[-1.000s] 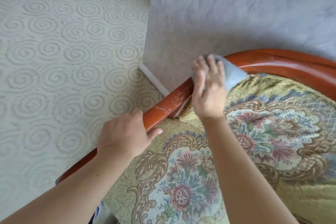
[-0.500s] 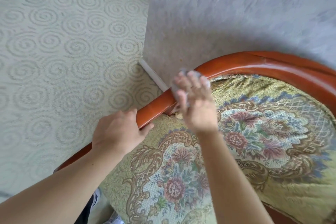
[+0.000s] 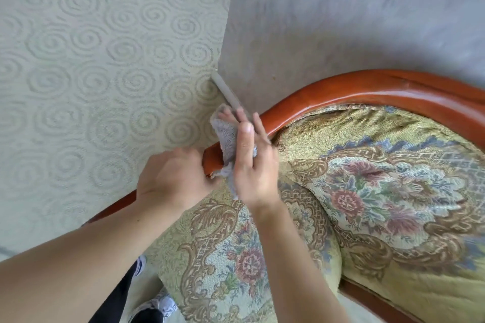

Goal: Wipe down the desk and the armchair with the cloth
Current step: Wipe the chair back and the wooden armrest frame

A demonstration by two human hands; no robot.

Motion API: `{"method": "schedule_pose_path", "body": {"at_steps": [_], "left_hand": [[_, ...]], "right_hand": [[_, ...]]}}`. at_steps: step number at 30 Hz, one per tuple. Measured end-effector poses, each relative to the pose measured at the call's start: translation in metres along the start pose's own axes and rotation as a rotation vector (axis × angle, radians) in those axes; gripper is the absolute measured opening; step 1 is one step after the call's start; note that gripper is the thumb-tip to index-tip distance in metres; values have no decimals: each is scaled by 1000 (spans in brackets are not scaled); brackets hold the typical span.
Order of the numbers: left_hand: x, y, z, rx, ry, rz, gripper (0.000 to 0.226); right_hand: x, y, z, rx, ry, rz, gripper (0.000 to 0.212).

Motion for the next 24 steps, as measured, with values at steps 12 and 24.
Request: {"method": "schedule_pose_path", "body": {"at_steps": [12,24], "left_hand": [[-1,1,-3,66,22,50,54],[-3,-2,-1,79,51,43,54]], "right_hand": [[54,52,-42,-808,154,-222,47],[46,99,-234,-1018,657,331,55]]}}
Point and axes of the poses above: each hand's wrist, its own x-axis towards the middle knuckle, its own z-axis out of the palm, y = z × x, the point moved 1 cm from there along x, towards the middle knuckle, and after that the axes turned 10 degrees about -y, right-handed, at the moved point
